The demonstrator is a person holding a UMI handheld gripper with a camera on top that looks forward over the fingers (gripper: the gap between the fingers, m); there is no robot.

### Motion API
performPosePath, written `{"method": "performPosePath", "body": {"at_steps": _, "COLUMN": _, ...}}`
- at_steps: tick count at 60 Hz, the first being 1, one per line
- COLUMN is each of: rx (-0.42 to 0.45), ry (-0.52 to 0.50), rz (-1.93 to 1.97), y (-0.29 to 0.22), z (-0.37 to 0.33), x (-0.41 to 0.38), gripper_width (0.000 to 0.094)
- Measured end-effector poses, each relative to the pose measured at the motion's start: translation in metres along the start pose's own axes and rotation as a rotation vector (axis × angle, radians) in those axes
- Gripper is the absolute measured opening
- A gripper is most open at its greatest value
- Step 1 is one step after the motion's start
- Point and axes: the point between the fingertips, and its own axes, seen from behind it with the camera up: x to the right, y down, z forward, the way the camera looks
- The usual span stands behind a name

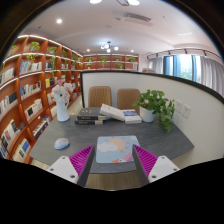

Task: Arrange mouse

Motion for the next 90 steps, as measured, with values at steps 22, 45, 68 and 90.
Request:
{"method": "performPosePath", "body": {"at_steps": 22, "rx": -0.202, "ry": -0.102, "rz": -0.009, "y": 0.142, "z": 0.039, "x": -0.139, "gripper_width": 0.0747}}
{"method": "performPosePath", "body": {"at_steps": 45, "rx": -0.292, "ry": -0.184, "rz": -0.016, "y": 0.164, "z": 0.144, "x": -0.306, "gripper_width": 0.0762}}
{"method": "performPosePath", "body": {"at_steps": 68, "rx": -0.336, "ry": -0.118, "rz": -0.013, "y": 0.136, "z": 0.264, "x": -0.348, "gripper_width": 0.0747}}
{"method": "performPosePath", "body": {"at_steps": 90, "rx": -0.353, "ry": -0.188, "rz": -0.043, "y": 0.11, "z": 0.322, "x": -0.385, "gripper_width": 0.0753}}
